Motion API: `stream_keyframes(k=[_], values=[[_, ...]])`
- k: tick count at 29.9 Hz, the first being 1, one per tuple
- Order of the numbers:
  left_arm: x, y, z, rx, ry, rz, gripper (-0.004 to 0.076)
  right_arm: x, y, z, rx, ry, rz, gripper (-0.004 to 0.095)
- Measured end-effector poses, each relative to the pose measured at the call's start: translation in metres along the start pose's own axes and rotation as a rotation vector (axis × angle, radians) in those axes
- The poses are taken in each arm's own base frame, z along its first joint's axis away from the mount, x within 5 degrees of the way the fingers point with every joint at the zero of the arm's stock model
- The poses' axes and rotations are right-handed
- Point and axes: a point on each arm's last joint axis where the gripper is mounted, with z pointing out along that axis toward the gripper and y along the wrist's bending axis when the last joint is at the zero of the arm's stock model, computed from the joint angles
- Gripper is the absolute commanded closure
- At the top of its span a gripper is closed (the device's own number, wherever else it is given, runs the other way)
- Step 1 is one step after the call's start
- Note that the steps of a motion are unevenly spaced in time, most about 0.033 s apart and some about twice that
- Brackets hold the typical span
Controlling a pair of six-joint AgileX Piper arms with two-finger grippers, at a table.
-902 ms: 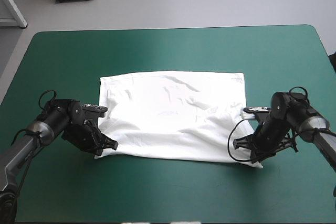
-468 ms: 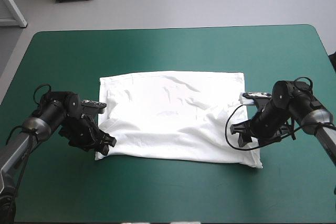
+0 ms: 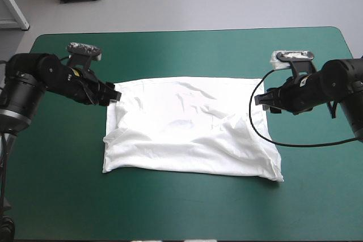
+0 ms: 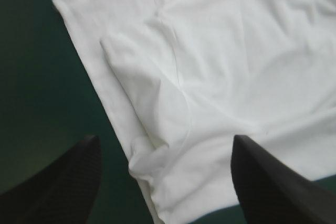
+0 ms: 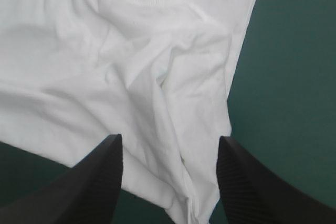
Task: Fold the cloth
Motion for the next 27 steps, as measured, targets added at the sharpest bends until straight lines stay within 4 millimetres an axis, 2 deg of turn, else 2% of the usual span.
stream_keyframes(k=[3, 5, 8, 13, 16, 19, 21, 27], values=[[-0.012, -0.002, -0.028, -0.012, -0.099, 0.015, 0.0213, -0.005, 0.003, -0.027, 0.016, -0.088, -0.023, 0.0414], [-0.015, -0.003, -0.039, -0.020, -0.133, 0.022, 0.0213, -0.005, 0.004, -0.039, 0.023, -0.125, -0.026, 0.0414], [-0.015, -0.003, -0.044, -0.030, -0.139, 0.026, 0.0238, -0.005, 0.003, -0.045, 0.043, -0.145, -0.030, 0.0416], [-0.007, -0.003, -0.037, -0.027, -0.105, 0.015, 0.0295, -0.005, 0.002, -0.045, 0.061, -0.147, -0.035, 0.0421], [0.014, -0.003, -0.027, -0.030, -0.044, -0.011, 0.0304, -0.005, 0.001, -0.046, 0.065, -0.147, -0.036, 0.0441], [0.042, -0.004, -0.011, -0.025, 0.047, -0.040, 0.0323, -0.005, 0.001, -0.046, 0.073, -0.147, -0.038, 0.0458], [0.062, -0.004, 0.005, -0.019, 0.126, -0.066, 0.0330, -0.005, 0.000, -0.046, 0.081, -0.147, -0.040, 0.0465], [0.101, -0.004, 0.053, -0.023, 0.244, -0.111, 0.0335, -0.005, -0.001, -0.046, 0.092, -0.147, -0.043, 0.0466]])
